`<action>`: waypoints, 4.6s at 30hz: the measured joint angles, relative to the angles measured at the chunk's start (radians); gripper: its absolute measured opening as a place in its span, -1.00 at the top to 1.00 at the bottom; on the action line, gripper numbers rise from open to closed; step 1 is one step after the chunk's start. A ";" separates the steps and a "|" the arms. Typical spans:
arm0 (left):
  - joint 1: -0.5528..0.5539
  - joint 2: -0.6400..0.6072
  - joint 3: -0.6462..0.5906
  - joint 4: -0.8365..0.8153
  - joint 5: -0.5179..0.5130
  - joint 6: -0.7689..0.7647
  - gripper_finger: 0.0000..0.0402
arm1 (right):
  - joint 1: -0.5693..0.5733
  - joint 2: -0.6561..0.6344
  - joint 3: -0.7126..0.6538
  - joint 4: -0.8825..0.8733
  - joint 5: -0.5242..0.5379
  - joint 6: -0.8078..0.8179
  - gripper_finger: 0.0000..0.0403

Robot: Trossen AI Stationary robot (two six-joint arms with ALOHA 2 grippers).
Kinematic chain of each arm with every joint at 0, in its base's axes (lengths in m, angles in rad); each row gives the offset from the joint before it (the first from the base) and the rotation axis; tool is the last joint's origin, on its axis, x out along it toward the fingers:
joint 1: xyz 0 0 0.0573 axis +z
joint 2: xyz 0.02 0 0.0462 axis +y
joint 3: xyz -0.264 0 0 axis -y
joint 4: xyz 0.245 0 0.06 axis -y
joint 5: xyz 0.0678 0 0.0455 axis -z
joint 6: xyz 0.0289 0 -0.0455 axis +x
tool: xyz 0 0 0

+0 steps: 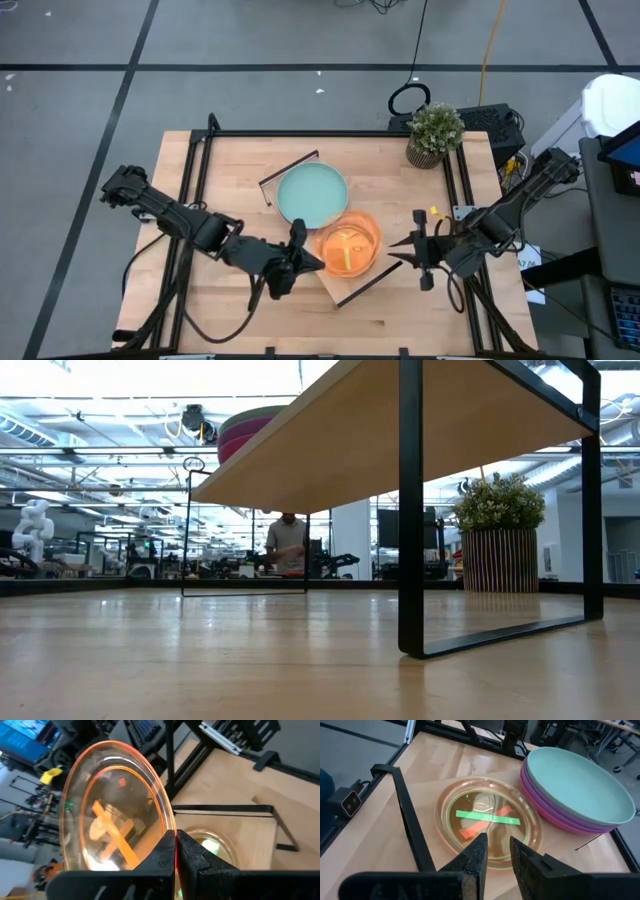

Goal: Place and stack plates onto a shelf
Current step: Stack the orange plate on top of the green plate on the shelf, then return to Home Position

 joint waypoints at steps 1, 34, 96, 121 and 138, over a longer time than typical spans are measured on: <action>0.004 0.003 0.000 -0.001 0.013 -0.005 0.99 | 0.000 -0.006 0.000 0.000 0.000 -0.008 0.66; 0.040 0.174 -0.002 -0.031 0.076 -0.092 0.99 | 0.000 -0.054 0.000 -0.092 0.001 0.062 0.66; 0.042 0.151 -0.016 -0.063 0.037 -0.635 0.32 | 0.000 -0.051 0.000 -0.072 0.002 0.054 0.66; 0.093 -0.102 -0.122 -0.161 -0.072 -0.636 0.40 | -0.041 -0.238 -0.205 0.177 0.057 -0.186 0.98; 0.082 -0.669 -0.834 0.316 -0.075 -0.719 0.82 | -0.042 -0.499 -0.472 0.314 0.049 -0.292 1.00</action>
